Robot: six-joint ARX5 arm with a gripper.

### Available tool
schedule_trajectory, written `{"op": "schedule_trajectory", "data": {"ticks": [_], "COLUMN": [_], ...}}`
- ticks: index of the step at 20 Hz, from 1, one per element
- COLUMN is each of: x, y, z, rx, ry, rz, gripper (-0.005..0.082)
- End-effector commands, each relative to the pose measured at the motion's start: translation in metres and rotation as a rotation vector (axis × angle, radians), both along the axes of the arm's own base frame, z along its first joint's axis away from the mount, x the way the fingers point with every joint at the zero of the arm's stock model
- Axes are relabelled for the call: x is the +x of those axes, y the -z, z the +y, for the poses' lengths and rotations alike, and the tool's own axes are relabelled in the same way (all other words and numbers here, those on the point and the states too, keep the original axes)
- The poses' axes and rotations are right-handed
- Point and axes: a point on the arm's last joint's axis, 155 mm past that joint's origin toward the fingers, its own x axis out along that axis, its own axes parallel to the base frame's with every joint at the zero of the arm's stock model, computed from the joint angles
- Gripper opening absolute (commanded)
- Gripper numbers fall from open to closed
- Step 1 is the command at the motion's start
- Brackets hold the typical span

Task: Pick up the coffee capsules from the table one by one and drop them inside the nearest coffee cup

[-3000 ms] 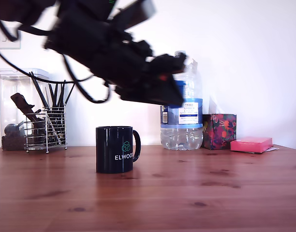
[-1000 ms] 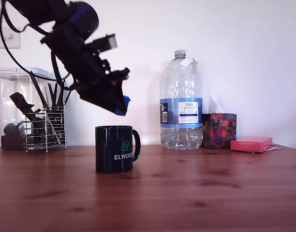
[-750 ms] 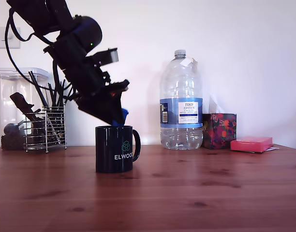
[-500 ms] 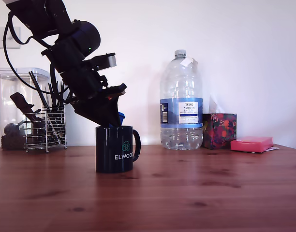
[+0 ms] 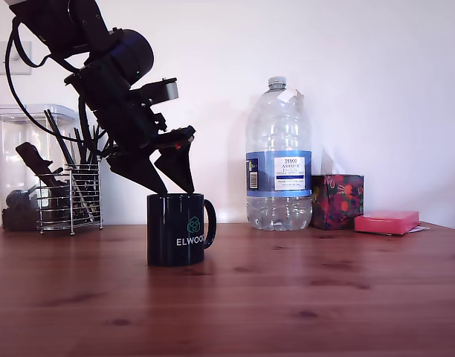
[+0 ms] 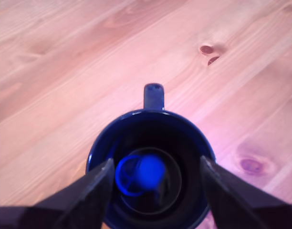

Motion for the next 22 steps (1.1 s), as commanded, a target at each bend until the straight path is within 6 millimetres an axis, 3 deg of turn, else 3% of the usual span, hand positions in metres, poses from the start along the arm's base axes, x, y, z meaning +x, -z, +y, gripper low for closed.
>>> {"op": "schedule_trajectory", "data": {"ticks": [1,4,10,13,18,22], "x": [-0.003,-0.018,-0.06,-0.091,-0.129,-0.16], "y": [-0.011,-0.023,-0.026,-0.019,-0.029,-0.022], "z": [-0.004,-0.002,0.005,0.012,0.032,0.04], "rx": [-0.019,-0.017,-0.032,-0.061,-0.168,-0.191], "ry": [0.013,0.024,0.062,0.062,-0.022,-0.019], "rz": [-0.003,0.02,0.108,0.077,-0.016,-0.027], "gripper": [-0.0028,-0.002,-0.002,-0.002,-0.002,-0.002]}}
